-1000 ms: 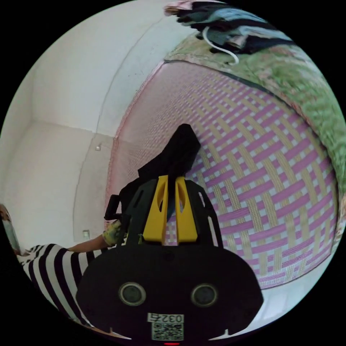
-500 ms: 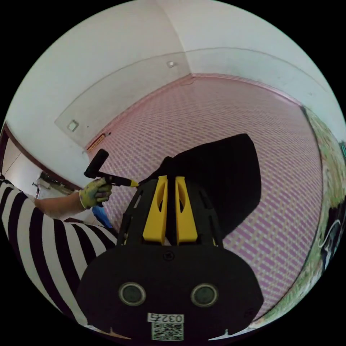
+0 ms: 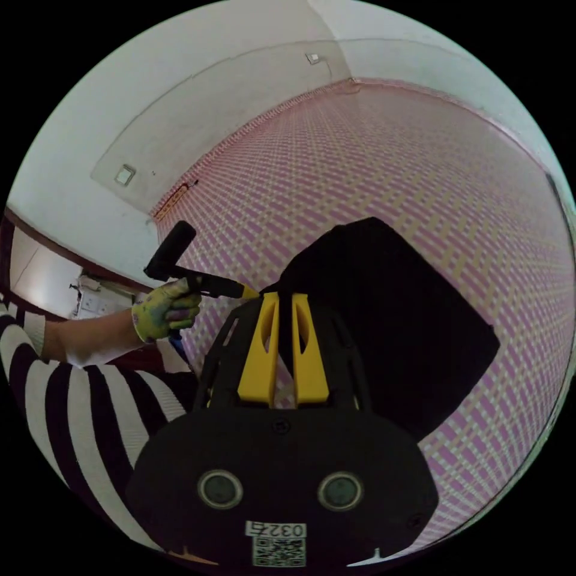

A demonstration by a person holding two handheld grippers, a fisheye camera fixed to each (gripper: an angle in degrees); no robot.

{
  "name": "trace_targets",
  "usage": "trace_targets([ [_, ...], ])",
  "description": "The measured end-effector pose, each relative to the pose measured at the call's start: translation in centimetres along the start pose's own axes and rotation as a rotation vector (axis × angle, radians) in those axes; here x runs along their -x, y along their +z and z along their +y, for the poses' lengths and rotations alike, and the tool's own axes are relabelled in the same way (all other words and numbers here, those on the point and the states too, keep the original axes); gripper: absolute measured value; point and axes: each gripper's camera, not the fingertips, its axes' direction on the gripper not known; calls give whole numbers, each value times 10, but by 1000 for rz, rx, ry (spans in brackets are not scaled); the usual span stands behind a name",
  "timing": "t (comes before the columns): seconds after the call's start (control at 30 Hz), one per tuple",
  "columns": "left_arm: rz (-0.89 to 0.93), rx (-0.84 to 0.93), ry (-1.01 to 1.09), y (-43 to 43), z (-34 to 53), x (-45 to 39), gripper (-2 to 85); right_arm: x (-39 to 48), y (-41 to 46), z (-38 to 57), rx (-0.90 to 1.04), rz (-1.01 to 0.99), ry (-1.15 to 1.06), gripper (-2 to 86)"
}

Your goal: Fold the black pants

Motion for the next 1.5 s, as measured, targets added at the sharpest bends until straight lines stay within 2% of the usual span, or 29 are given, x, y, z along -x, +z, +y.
trace_targets([
  [0.1,21,14,2,3,-1,3,-9,24,-4,-3,8,62,-85,36],
  [0.2,22,7,7,2,-1,4,-9,26,32,-11,129,75,-58,60],
  [0.27,22,-17,8,-2,1,3,-9,13,54,-17,209,-197,8,64],
  [0.33,23,-28,20,-6,3,1,-9,13,37,-16,143,-331,-37,52],
  [0.4,18,-36,45,-8,5,-3,-9,7,12,-12,76,-255,-10,51],
  [0.53,15,12,128,2,6,-16,-9,-44,-39,30,-66,-270,202,36],
  [0.7,-25,170,240,39,2,-33,-9,-86,-64,101,-94,-194,409,13],
  [0.77,-105,210,266,50,1,-35,-9,-94,-67,125,-97,-165,464,-1],
  [0.87,-223,285,292,63,2,-24,-9,-96,-62,140,-81,-188,463,-8],
  [0.93,-208,313,333,63,3,-19,-9,-94,-59,141,-30,-169,428,-9],
  [1.07,-267,313,319,52,3,-20,-9,-94,-91,143,-86,-206,414,-10],
  [1.17,-135,231,328,49,3,-33,-9,-96,-124,143,-201,-222,418,-10],
  [1.23,-136,209,327,58,2,-38,-9,-101,-133,138,-234,-241,422,-10],
  [1.3,-178,228,328,73,0,-39,-9,-105,-136,131,-211,-215,424,-10],
  [1.4,-349,294,340,96,4,-29,-9,-116,-130,125,-128,-171,442,-10],
  [1.5,-269,277,322,92,6,-10,-9,-133,-138,125,-129,-270,479,-9],
])
